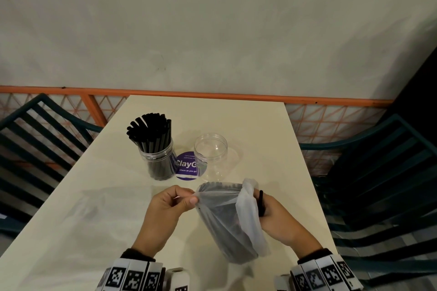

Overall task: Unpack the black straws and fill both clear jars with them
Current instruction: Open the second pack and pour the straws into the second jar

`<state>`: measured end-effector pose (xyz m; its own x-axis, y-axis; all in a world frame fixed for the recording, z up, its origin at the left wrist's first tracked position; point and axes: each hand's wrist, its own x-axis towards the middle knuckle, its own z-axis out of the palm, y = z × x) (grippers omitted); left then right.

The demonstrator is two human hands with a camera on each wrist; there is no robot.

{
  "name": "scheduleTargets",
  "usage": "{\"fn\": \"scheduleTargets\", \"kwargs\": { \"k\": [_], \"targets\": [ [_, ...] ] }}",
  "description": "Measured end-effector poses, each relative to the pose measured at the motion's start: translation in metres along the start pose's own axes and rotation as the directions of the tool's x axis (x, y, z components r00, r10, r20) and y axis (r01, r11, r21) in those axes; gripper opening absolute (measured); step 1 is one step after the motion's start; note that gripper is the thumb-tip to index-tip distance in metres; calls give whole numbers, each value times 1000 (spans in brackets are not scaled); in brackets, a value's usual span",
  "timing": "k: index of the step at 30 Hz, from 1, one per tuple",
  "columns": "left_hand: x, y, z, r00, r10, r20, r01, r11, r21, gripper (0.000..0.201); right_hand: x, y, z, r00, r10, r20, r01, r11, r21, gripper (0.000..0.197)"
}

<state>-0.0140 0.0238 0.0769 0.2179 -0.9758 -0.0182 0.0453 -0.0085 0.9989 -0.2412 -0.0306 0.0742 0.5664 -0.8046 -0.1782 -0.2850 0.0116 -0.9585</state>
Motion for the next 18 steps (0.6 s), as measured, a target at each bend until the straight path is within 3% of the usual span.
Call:
{"fn": "scheduleTargets", "kwargs": {
  "k": [3, 7, 11, 15, 18],
  "targets": [
    [-1, 1, 1, 999, 35, 40, -39, 992, 120, 9, 2, 7, -1, 999, -32, -33, 31, 999, -24, 33],
    [0, 4, 5, 996, 8, 90, -21, 989, 146, 8, 5, 8, 4, 997, -39, -74, 36, 999, -31, 26],
    [-2, 1, 6, 999, 30, 26, -33, 989, 143, 10, 3, 5, 5, 992, -20, -127, 15, 999, -41, 20],
    [-2, -4, 1, 998, 35, -54, -30, 996, 86, 13, -3, 3, 0, 981, -92, -169, 96, 995, 16, 12],
    [-3, 0, 4, 998, 10, 66, -15, 997, 78, 7, 0, 8, 2, 982, -108, -158, 110, 994, -1, 40]
  ]
}}
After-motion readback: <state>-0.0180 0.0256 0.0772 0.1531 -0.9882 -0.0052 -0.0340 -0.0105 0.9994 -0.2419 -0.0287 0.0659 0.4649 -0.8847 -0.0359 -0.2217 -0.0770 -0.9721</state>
